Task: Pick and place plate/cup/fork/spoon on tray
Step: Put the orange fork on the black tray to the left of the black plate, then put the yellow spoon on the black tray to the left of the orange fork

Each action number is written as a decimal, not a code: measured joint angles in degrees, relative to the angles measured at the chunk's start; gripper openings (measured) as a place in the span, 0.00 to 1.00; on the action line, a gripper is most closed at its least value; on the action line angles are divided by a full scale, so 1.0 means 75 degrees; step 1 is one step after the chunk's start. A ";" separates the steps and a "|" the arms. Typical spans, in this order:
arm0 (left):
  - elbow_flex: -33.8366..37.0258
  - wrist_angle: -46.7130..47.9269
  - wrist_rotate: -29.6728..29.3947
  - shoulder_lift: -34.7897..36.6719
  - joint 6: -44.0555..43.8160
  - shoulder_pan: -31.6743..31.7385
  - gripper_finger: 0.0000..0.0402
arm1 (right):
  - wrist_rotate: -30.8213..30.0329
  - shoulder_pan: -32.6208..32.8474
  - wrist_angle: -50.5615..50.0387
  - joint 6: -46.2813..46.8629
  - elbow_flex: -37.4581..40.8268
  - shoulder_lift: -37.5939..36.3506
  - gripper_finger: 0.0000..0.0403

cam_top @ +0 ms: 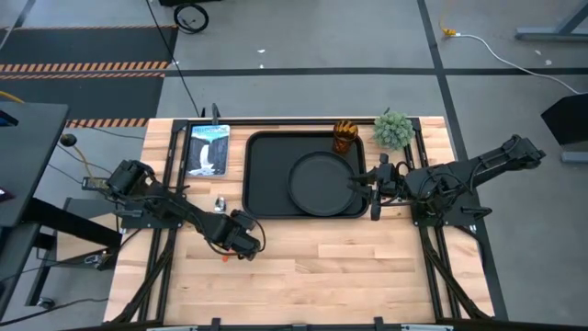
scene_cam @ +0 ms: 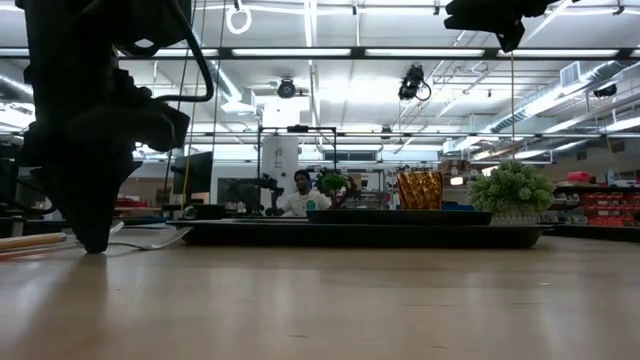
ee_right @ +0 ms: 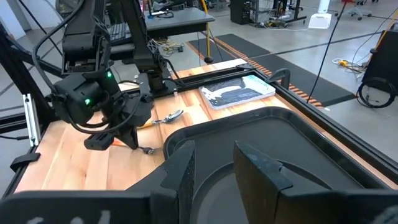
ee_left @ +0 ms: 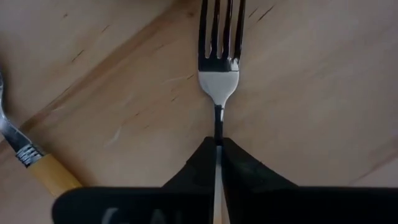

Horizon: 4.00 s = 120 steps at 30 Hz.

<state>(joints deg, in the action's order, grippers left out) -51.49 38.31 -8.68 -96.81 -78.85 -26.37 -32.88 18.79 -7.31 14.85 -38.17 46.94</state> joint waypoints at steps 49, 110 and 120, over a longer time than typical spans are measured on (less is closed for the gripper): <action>-0.1637 -0.1557 -0.0519 -0.1450 0.0582 0.4960 0.04 | 0.0973 0.0035 0.0402 -0.0662 0.0003 0.0108 0.29; 0.0701 0.2468 -0.2857 0.2065 -0.1803 -0.0503 0.22 | -0.0099 0.0085 0.0703 -0.0458 0.0006 0.0114 0.29; 0.1076 0.2704 -0.2808 0.2291 -0.4369 -0.1660 0.26 | -0.0099 0.0085 0.0704 -0.0460 0.0006 0.0111 0.29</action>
<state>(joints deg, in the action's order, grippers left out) -43.42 58.59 -29.74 -79.64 -111.62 -38.82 -33.63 19.42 -2.03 11.40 -38.13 47.77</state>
